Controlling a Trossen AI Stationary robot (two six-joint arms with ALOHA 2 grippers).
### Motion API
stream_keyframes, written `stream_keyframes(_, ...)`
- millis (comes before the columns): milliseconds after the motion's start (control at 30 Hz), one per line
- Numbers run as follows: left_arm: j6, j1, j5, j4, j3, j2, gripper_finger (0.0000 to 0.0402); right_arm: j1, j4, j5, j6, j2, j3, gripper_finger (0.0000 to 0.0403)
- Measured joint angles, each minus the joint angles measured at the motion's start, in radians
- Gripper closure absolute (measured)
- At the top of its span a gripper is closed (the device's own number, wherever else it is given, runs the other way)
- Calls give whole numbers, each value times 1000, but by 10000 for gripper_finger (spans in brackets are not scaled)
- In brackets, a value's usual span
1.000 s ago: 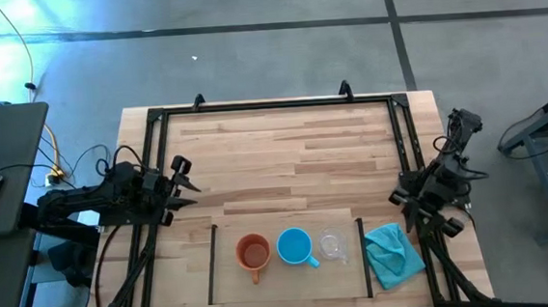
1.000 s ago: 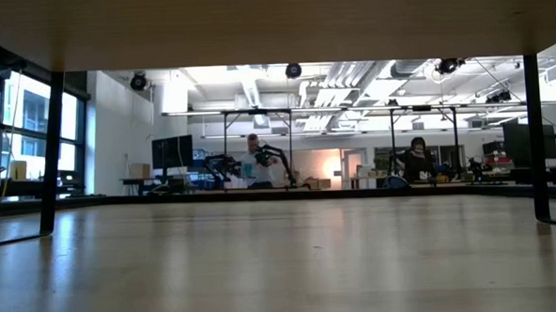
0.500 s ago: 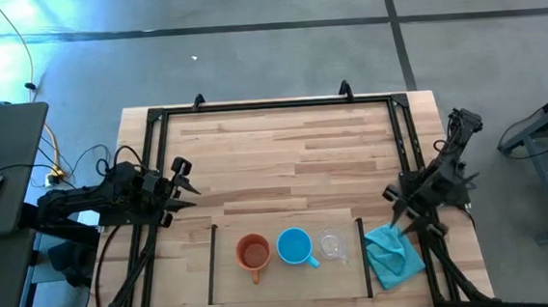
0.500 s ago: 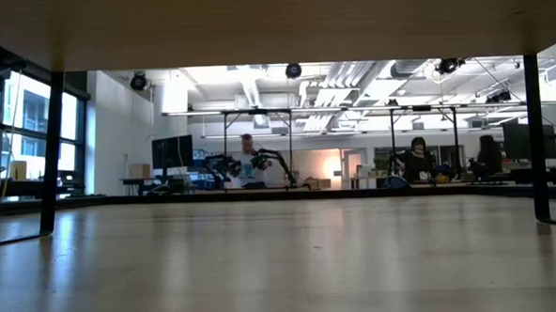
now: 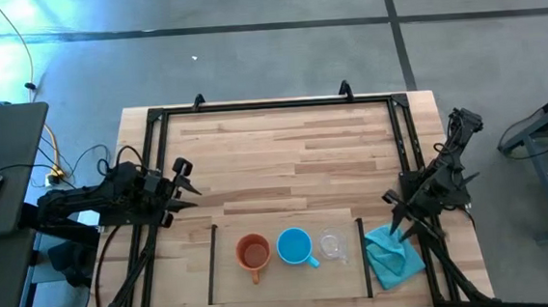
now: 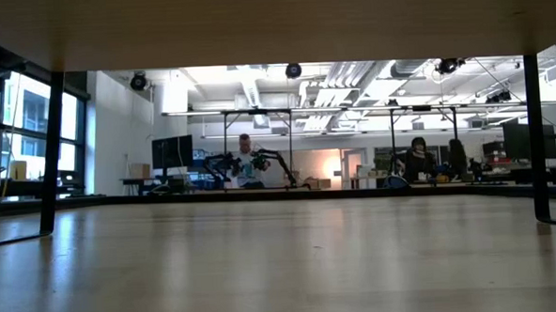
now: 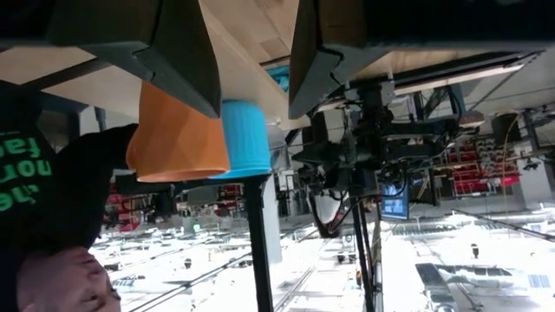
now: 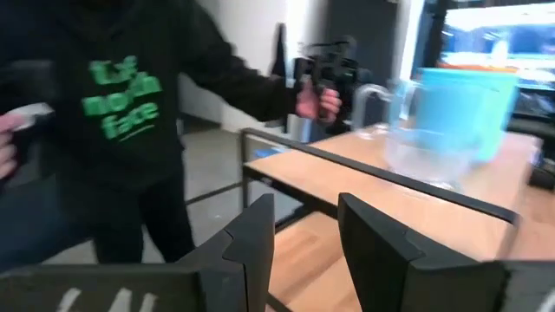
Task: Stack small to large cups/mugs on shelf
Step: Return to Home Position
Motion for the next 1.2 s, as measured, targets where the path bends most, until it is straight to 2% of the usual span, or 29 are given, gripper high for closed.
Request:
stream_keyframes(100, 1, 0, 0, -11, 0, 0, 277, 0, -7, -58, -34, 0, 0, 281)
stream_keyframes(400, 57, 0, -4, -11, 0, 0, 277, -64, -18, -55, -193, 0, 0, 282)
stream_keyframes(833, 61, 0, -4, -11, 0, 0, 277, -392, 56, -51, -185, 0, 0, 345)
stream_keyframes(1100, 55, 0, -4, -11, 0, 0, 277, -578, 123, -51, -128, 0, 0, 352)
stream_keyframes(1200, 52, 0, -3, -11, 0, 0, 277, -642, 117, -4, -58, 0, 0, 352)
